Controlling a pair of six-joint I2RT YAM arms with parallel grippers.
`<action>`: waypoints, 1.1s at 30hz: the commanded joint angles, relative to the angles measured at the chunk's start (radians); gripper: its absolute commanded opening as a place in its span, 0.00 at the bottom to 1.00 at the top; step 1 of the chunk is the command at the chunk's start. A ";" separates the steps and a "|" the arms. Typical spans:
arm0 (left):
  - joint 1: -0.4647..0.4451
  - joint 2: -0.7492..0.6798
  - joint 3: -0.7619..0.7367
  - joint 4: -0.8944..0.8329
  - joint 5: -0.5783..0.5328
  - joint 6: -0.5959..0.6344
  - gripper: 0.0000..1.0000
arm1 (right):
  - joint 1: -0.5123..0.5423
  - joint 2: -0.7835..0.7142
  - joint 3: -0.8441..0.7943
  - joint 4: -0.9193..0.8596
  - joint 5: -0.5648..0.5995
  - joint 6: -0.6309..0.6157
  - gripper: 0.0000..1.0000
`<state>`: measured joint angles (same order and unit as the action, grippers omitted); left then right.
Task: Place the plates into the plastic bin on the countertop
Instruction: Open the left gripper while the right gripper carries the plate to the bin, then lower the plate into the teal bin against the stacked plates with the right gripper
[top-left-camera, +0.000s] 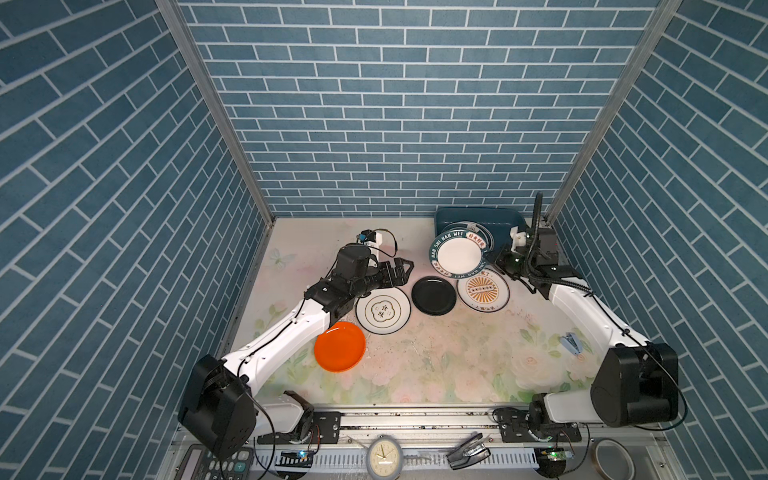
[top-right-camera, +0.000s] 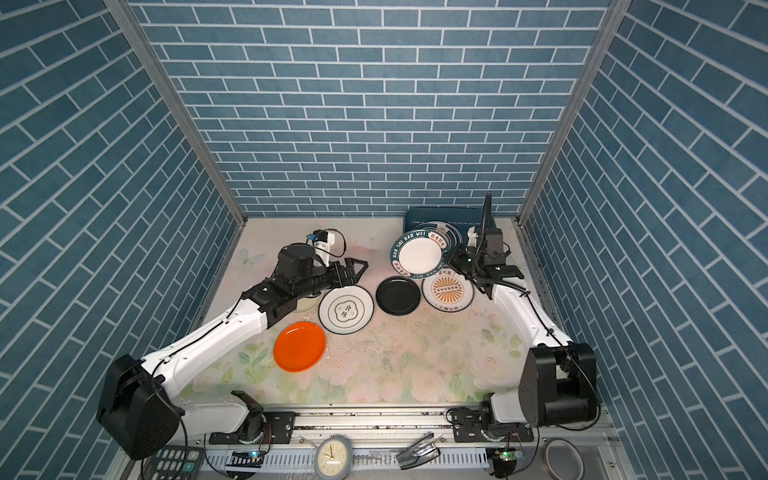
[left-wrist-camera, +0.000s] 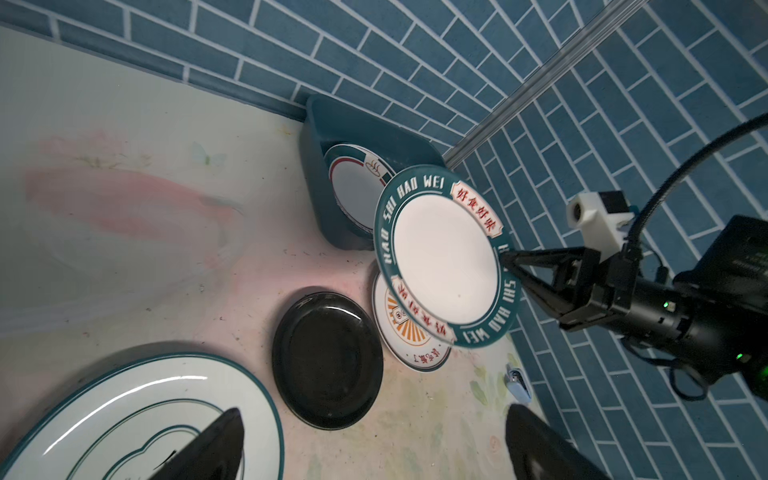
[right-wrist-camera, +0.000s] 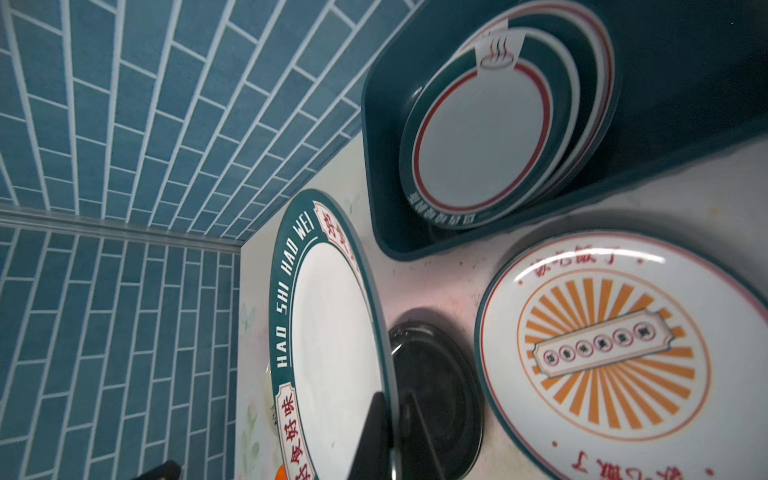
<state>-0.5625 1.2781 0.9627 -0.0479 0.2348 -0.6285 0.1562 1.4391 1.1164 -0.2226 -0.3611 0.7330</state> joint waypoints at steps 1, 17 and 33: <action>0.007 -0.040 -0.031 -0.042 -0.067 0.051 1.00 | -0.003 0.090 0.108 -0.084 0.124 -0.096 0.00; 0.008 -0.117 -0.072 -0.087 -0.142 0.078 1.00 | -0.017 0.421 0.389 0.009 0.267 -0.086 0.00; 0.008 -0.087 -0.053 -0.087 -0.144 0.076 0.99 | -0.032 0.583 0.502 0.047 0.213 -0.087 0.00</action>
<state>-0.5613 1.1793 0.9024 -0.1223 0.0902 -0.5632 0.1314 2.0003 1.5822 -0.2230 -0.1036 0.6456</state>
